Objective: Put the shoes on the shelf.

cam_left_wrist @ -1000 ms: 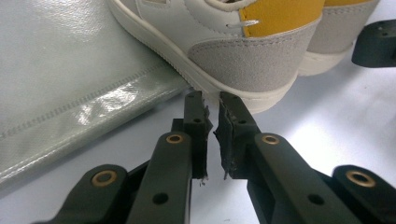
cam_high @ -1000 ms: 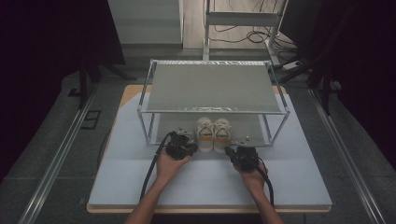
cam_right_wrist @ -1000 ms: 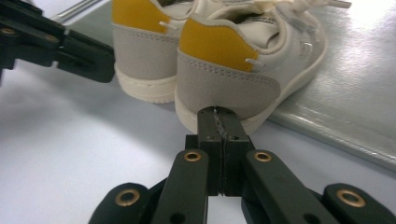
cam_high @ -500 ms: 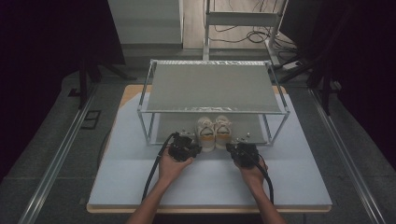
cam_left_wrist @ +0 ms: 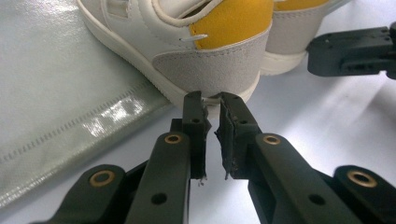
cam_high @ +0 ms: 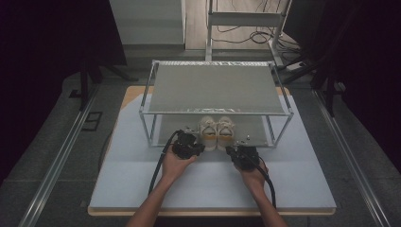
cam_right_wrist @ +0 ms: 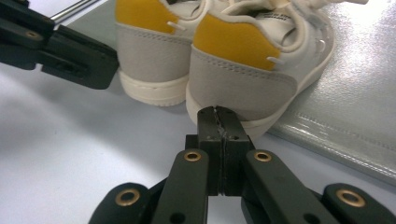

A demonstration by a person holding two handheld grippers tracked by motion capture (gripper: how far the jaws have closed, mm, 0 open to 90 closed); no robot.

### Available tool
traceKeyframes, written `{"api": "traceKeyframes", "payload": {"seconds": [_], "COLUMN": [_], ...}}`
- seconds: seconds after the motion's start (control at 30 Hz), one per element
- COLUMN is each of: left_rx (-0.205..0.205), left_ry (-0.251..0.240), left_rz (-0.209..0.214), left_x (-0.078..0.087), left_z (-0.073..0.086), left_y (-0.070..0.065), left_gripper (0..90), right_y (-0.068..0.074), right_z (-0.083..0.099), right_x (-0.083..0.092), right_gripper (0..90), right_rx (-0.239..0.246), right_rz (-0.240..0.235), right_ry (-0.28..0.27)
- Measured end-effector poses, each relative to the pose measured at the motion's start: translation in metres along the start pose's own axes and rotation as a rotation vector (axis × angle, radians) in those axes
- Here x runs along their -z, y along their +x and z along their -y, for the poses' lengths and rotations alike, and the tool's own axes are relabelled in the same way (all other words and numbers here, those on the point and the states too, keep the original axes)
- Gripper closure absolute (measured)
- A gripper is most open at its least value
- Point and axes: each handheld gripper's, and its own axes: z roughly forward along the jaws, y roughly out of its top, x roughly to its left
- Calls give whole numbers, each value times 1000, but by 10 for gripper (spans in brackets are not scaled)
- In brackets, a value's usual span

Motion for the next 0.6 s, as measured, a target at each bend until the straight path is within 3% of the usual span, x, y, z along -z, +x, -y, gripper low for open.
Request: {"api": "traceKeyframes", "payload": {"seconds": [0.07, 0.13, 0.2, 0.37, 0.4, 0.47, 0.5, 0.6], "left_rx": [-5, -39, -19, -15, 35, 38, 7, 39], "left_ry": [7, 5, -1, 5, 3, 1, 2, -1], "left_rz": [4, -6, -8, -10, -9, -8, -8, -15], "left_x": [-1, -3, -7, -12, -13, -14, -14, -15], "left_z": [-2, -5, -8, -13, -12, -13, -14, -13], "left_y": [2, 7, 10, 12, 10, 11, 13, 10], "left_gripper": [805, 805, 804, 804, 804, 804, 804, 812], "right_y": [0, 1, 1, 0, 0, 0, 0, 0], "right_z": [0, 0, 0, -1, -1, -1, -2, -2], "right_x": [-1, -1, -1, -1, -1, -1, -1, -2], "right_gripper": [892, 892, 891, 892, 892, 892, 892, 893], "right_rx": [1, 5, 7, 7, 6, 9, 10, 9], "right_rz": [-1, 1, 2, 3, 3, 3, 4, 11], "right_ry": [0, 4, 6, 3, 5, 6, 3, -1]}}
